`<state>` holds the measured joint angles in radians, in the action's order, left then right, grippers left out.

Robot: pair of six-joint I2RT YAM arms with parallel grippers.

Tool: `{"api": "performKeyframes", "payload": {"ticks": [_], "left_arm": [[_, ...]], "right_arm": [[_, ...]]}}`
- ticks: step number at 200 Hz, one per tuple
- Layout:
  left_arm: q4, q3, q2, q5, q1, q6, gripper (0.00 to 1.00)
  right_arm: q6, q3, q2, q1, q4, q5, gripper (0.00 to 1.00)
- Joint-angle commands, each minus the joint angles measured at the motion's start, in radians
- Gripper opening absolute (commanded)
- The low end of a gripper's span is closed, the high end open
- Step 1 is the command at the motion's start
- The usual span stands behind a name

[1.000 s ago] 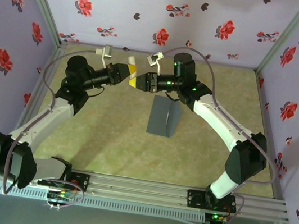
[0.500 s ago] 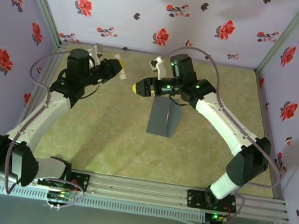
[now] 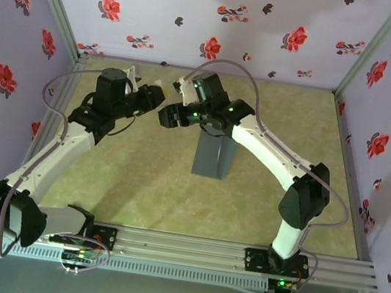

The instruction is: Place the letter into the envelope and seal it

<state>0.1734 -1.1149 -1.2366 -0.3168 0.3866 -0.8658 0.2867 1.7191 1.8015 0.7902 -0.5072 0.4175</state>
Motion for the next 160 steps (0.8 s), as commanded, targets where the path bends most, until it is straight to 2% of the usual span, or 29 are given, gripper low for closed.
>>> {"api": "performKeyframes", "payload": {"ticks": [1,41,61,94,118,160], "left_arm": [[-0.017,-0.011,0.011,-0.020,0.012,0.026,0.00],[-0.026,0.004,-0.002,-0.029,0.018,0.026,0.00],[-0.045,0.007,-0.010,-0.043,0.022,0.017,0.00],[-0.052,0.004,-0.017,-0.060,0.026,0.021,0.00],[-0.058,0.015,-0.019,-0.075,0.026,0.033,0.00],[-0.146,0.060,-0.015,-0.211,0.027,0.038,0.00]], "right_arm": [[-0.016,0.046,0.013,0.001,0.015,-0.035,0.62],[-0.006,0.048,0.022,0.002,0.035,-0.031,0.58],[-0.007,0.047,0.024,0.002,0.035,-0.030,0.52],[-0.008,0.045,0.023,0.003,0.039,-0.033,0.31],[0.001,0.038,0.019,0.002,0.052,-0.027,0.22],[0.006,0.003,-0.019,-0.007,0.089,0.003,0.17]]}}
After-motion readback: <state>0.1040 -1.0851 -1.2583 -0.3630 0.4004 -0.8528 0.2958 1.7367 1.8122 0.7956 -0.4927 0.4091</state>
